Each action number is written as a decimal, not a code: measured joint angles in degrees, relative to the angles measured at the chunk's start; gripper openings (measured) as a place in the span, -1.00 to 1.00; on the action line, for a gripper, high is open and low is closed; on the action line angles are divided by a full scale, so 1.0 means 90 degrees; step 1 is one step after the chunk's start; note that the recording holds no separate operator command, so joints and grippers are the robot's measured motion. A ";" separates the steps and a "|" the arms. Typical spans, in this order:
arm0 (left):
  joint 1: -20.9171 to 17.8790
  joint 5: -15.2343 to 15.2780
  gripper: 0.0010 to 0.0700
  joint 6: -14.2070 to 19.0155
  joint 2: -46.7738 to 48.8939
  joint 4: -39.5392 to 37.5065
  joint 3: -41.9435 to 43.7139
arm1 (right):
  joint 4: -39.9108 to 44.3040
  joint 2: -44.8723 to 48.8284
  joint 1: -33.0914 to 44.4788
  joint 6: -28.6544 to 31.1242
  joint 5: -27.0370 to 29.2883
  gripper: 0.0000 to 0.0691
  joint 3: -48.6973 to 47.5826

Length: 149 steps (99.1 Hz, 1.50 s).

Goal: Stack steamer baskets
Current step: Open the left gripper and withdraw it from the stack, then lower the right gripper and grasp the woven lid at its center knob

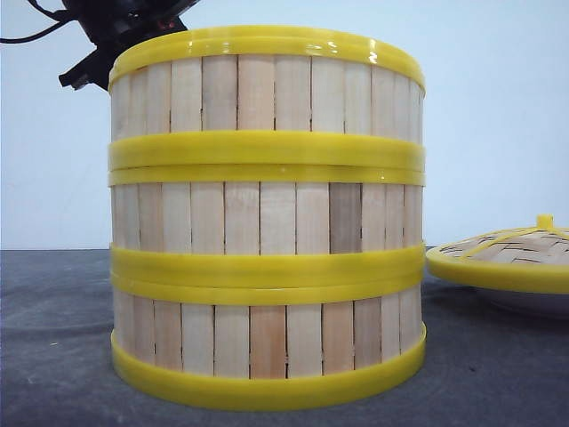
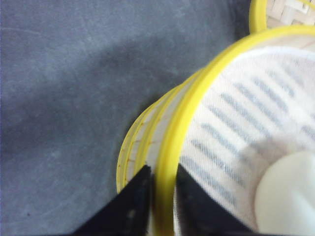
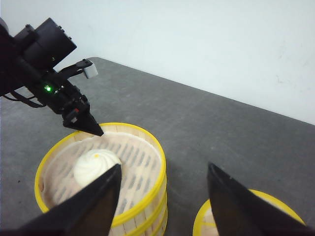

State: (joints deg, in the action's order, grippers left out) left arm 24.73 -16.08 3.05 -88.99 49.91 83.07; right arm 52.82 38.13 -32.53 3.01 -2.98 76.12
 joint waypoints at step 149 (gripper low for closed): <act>-0.0233 0.1129 -0.28 -0.0143 0.6239 -0.0741 -0.2948 | 0.0182 0.3793 0.1865 0.0529 0.0474 0.15 -0.0427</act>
State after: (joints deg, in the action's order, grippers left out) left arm 22.63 -5.91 1.76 -32.84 43.24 56.53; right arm 54.46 72.27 -15.75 7.77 1.28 72.27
